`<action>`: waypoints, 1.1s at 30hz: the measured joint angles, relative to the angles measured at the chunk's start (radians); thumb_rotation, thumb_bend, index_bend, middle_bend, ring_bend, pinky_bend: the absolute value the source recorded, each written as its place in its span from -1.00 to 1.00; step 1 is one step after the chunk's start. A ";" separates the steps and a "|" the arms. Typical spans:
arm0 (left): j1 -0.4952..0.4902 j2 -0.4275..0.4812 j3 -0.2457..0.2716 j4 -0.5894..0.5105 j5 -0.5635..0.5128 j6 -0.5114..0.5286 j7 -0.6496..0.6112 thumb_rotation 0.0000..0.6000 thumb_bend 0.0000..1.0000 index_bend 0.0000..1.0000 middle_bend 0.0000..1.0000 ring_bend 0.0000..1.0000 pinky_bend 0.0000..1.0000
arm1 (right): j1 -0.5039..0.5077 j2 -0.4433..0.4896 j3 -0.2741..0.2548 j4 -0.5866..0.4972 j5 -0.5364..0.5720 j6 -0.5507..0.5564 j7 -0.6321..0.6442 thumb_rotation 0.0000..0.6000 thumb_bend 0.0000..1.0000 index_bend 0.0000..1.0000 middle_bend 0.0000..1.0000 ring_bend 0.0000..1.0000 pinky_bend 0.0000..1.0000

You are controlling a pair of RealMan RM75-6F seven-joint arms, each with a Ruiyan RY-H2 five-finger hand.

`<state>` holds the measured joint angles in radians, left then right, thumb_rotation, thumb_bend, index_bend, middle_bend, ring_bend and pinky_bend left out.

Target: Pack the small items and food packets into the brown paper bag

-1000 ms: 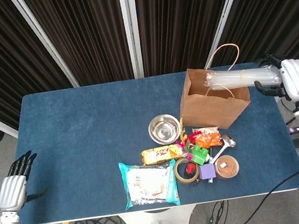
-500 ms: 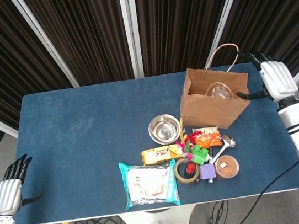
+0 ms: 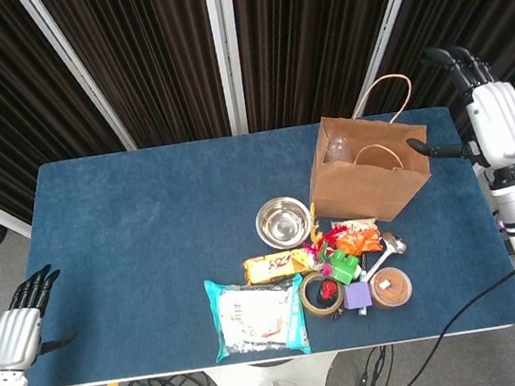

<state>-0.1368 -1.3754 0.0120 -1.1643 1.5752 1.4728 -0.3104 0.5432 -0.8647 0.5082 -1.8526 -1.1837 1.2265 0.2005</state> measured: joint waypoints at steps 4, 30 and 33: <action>-0.003 0.005 -0.003 -0.025 0.001 0.002 0.025 1.00 -0.83 -0.84 -0.89 -1.00 -0.76 | -0.004 0.041 0.041 -0.081 -0.015 0.054 -0.015 1.00 -1.00 -0.81 -0.54 -0.81 -0.70; 0.009 0.000 -0.001 -0.031 -0.012 0.002 0.042 1.00 -0.83 -0.84 -0.89 -1.00 -0.76 | -0.098 0.097 -0.382 -0.233 -0.196 -0.262 -0.302 1.00 -1.00 -0.63 -0.38 -0.65 -0.53; 0.014 -0.001 0.000 -0.023 -0.014 0.007 0.035 1.00 -0.83 -0.84 -0.89 -1.00 -0.76 | -0.090 0.068 -0.408 -0.206 -0.163 -0.304 -0.336 1.00 -1.00 -0.62 -0.40 -0.66 -0.53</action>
<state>-0.1227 -1.3767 0.0118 -1.1872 1.5613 1.4801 -0.2753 0.4537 -0.7969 0.1004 -2.0590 -1.3464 0.9220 -0.1360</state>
